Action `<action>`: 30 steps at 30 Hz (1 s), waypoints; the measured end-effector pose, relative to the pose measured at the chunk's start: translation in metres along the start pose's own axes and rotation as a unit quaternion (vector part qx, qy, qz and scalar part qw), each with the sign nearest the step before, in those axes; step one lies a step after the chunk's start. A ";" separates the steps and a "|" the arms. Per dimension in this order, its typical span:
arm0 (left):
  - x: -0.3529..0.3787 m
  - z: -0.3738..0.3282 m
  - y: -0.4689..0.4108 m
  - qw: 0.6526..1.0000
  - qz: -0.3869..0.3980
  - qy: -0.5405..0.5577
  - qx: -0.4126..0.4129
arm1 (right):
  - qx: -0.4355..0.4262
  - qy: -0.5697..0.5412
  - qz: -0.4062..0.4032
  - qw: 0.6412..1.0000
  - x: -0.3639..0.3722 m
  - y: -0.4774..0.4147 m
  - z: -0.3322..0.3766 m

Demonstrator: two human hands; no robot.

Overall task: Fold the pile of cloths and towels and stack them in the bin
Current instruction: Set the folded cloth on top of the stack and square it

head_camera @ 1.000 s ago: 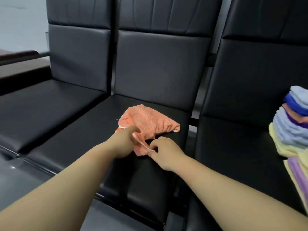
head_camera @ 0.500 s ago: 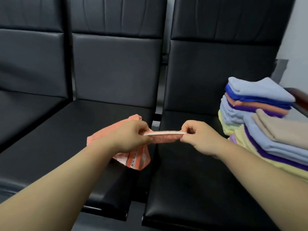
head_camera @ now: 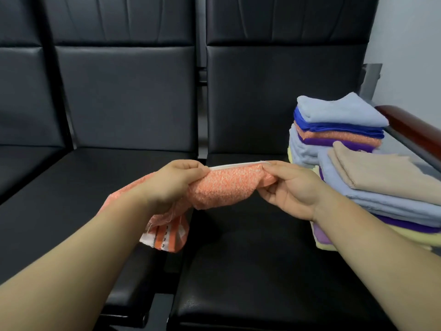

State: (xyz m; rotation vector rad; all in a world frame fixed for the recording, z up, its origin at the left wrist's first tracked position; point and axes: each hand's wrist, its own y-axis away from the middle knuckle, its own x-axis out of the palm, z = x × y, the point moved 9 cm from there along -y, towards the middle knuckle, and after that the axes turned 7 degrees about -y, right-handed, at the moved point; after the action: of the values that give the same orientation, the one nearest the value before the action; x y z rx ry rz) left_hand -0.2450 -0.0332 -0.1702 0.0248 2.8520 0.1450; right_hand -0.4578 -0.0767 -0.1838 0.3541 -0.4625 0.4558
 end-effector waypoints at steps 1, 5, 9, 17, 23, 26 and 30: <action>0.005 -0.003 0.000 1.000 0.015 0.014 0.004 | 0.004 -0.001 -0.011 1.000 -0.004 -0.002 -0.001; 0.033 0.003 -0.005 0.981 0.110 -0.158 0.002 | 0.019 0.015 -0.061 0.998 -0.016 -0.008 -0.001; 0.047 0.025 -0.014 0.970 0.163 -0.179 -0.031 | 0.037 0.039 -0.074 0.996 -0.017 -0.009 -0.002; -0.009 0.024 -0.031 0.991 -0.055 -0.124 -0.014 | 0.080 0.111 -0.009 0.991 -0.011 0.000 -0.002; 0.000 -0.011 -0.012 0.945 -0.166 -0.268 0.086 | 0.022 0.085 -0.030 0.996 0.002 -0.002 0.007; 0.033 -0.019 -0.009 0.986 -0.038 -0.132 0.094 | -0.005 0.042 -0.013 0.999 0.011 0.001 0.017; 0.061 -0.019 -0.002 0.985 0.039 -0.134 0.105 | -0.039 0.032 0.010 0.999 0.020 0.005 0.026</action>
State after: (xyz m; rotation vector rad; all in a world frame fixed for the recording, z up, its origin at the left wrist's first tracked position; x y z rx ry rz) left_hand -0.3090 -0.0355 -0.1690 0.1852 2.5851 -0.1341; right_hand -0.4535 -0.0763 -0.1513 0.2594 -0.4207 0.4656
